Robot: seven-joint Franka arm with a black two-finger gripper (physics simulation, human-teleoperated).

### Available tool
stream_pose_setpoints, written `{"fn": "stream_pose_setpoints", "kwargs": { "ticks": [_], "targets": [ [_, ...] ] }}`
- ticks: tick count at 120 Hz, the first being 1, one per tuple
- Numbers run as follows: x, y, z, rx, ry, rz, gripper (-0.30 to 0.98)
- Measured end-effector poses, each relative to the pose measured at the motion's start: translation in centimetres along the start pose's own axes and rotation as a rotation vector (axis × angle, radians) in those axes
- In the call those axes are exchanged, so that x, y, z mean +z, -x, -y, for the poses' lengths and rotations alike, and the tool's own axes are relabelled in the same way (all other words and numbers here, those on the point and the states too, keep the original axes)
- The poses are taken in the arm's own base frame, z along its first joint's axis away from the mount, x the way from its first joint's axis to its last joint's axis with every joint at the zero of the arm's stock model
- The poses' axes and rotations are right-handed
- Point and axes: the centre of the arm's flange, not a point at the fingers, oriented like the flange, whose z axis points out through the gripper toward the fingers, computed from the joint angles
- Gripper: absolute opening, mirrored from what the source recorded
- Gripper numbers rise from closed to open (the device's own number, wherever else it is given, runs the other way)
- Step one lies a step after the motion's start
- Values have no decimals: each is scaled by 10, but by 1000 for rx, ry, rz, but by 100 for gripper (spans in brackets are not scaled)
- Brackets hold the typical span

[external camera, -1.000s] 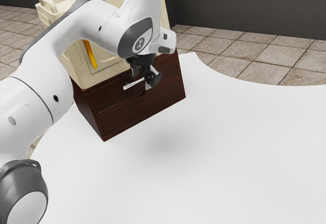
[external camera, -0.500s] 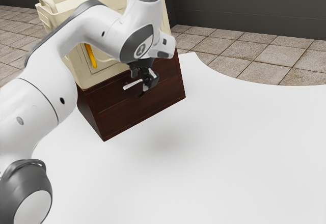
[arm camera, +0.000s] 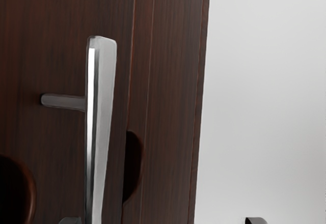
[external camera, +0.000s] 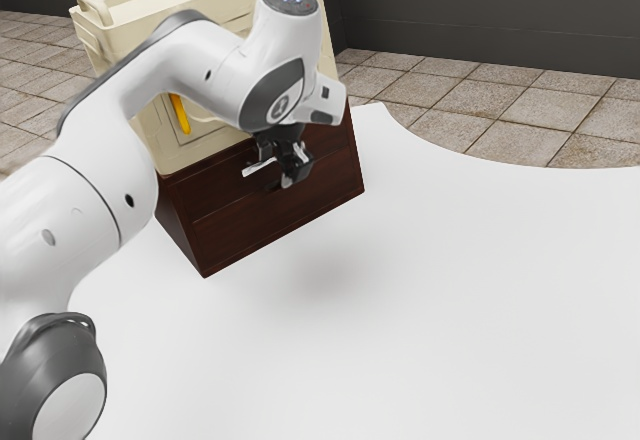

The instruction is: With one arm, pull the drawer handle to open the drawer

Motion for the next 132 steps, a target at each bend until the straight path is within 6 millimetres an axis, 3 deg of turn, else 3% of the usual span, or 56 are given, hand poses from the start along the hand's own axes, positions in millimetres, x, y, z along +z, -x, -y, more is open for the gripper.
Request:
{"fn": "stream_pose_setpoints", "kwargs": {
  "ticks": [80, 132],
  "targets": [
    [0, -4, -17, 13, 69, -29, 38],
    [-18, 4, -28, 27, 122, -60, 35]
  ]
}}
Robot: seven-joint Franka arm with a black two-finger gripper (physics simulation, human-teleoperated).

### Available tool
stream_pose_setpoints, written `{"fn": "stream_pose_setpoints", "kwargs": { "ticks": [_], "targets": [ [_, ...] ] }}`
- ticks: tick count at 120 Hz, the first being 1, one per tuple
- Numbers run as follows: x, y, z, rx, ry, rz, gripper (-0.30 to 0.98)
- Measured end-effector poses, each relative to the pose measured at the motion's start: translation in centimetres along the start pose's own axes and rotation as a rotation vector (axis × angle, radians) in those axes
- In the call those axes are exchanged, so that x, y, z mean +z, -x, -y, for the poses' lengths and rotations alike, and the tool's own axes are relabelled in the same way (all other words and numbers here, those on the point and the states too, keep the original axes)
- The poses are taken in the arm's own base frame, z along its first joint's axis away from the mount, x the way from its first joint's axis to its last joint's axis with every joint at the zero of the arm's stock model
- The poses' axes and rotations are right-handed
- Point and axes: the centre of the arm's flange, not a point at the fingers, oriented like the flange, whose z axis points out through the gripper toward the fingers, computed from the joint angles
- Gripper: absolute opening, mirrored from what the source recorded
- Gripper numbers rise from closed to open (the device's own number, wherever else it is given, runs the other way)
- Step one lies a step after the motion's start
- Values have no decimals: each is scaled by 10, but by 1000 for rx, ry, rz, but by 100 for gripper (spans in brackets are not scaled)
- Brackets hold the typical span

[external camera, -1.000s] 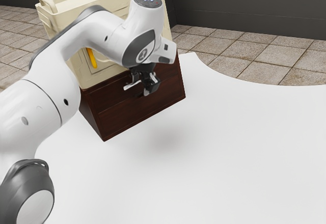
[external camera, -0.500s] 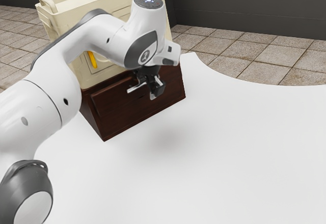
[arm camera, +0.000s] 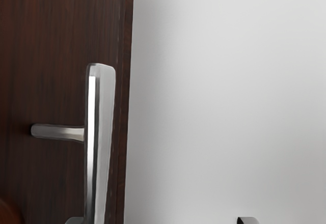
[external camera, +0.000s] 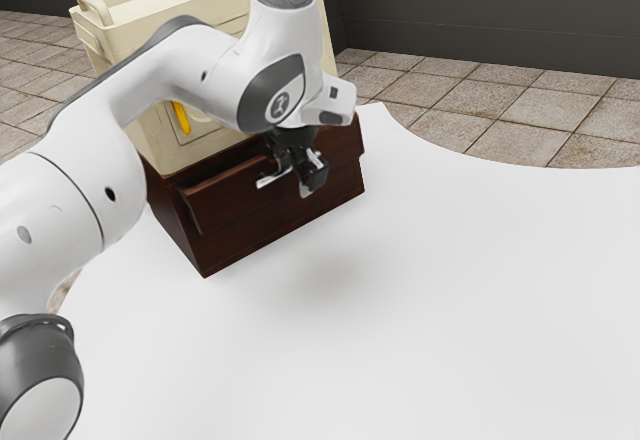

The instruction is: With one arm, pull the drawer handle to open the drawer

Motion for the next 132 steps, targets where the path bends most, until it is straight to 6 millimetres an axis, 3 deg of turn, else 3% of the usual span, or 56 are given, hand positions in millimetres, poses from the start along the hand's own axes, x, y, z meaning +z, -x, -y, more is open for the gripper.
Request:
{"fn": "stream_pose_setpoints", "kwargs": {
  "ticks": [93, 132],
  "targets": [
    [-13, 4, -46, 56, 84, -41, 40],
    [-16, 3, -56, 43, 118, -50, 40]
  ]
}}
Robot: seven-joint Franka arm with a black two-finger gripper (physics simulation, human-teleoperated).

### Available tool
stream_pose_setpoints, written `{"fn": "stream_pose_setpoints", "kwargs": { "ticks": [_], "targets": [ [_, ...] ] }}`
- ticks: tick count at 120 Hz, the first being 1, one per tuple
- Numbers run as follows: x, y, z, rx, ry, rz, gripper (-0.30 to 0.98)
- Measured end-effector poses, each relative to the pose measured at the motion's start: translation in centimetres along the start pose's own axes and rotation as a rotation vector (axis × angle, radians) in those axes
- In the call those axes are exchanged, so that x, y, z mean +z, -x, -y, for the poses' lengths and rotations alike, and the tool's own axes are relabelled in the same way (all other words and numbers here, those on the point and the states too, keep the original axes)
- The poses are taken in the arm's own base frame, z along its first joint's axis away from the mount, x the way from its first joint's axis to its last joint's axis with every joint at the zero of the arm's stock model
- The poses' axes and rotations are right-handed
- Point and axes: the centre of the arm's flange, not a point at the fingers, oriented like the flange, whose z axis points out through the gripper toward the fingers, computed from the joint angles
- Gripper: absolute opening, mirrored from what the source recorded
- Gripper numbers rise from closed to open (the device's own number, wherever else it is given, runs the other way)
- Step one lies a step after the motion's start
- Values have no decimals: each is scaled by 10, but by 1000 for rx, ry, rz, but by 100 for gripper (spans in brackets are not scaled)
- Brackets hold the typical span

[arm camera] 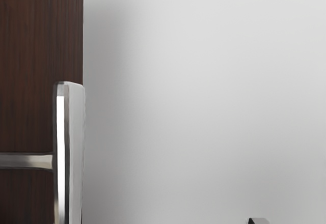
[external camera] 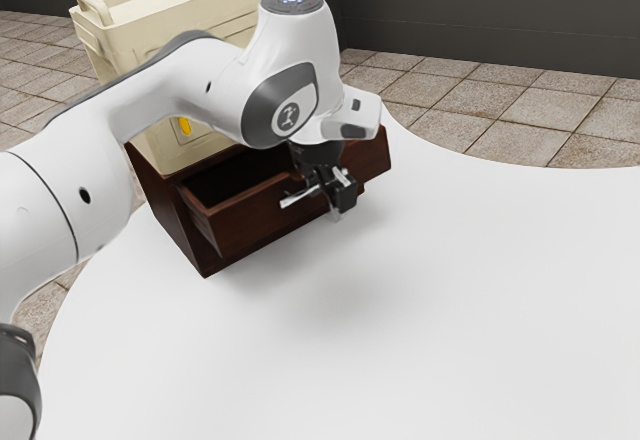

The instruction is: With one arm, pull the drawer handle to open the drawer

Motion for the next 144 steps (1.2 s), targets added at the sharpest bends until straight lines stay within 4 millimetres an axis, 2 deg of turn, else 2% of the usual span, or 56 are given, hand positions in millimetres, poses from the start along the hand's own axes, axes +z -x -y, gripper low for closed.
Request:
{"fn": "stream_pose_setpoints", "kwargs": {
  "ticks": [25, 144],
  "targets": [
    [-8, 1, -3, -7, 10, -7, 36],
    [-25, -9, -50, 19, 62, -24, 39]
  ]
}}
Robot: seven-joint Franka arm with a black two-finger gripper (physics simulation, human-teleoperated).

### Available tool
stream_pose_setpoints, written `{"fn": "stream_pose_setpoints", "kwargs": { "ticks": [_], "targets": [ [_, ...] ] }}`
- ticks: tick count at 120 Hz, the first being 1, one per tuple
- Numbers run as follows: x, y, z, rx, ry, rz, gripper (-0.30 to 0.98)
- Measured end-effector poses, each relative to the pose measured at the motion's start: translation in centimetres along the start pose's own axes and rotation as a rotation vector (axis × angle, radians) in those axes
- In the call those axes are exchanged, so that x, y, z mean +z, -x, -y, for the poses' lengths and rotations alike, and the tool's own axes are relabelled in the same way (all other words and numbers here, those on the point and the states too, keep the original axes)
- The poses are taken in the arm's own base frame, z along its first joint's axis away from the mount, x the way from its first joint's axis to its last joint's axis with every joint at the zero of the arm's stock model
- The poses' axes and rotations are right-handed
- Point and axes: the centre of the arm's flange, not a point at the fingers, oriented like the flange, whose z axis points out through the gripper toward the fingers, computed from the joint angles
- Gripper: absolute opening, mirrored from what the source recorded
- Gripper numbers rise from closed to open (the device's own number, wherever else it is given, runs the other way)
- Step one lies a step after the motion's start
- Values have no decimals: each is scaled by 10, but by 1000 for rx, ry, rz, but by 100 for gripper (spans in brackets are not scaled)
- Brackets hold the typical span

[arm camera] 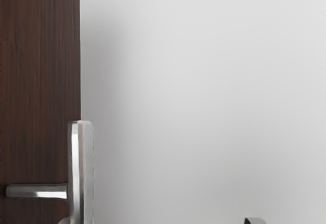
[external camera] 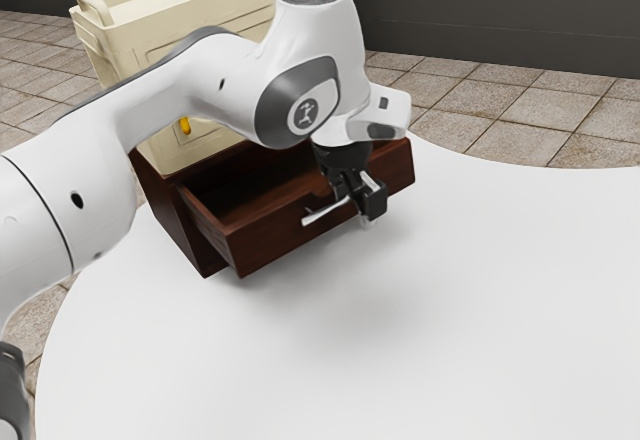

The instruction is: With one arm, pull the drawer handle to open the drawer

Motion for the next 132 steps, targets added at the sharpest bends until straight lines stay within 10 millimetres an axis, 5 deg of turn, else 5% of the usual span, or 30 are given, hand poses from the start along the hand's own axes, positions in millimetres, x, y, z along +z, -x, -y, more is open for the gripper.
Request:
{"fn": "stream_pose_setpoints", "kwargs": {
  "ticks": [84, 132],
  "targets": [
    [-13, 10, 3, -26, 16, 11, 43],
    [-23, 12, -1, -23, 21, 10, 34]
  ]
}}
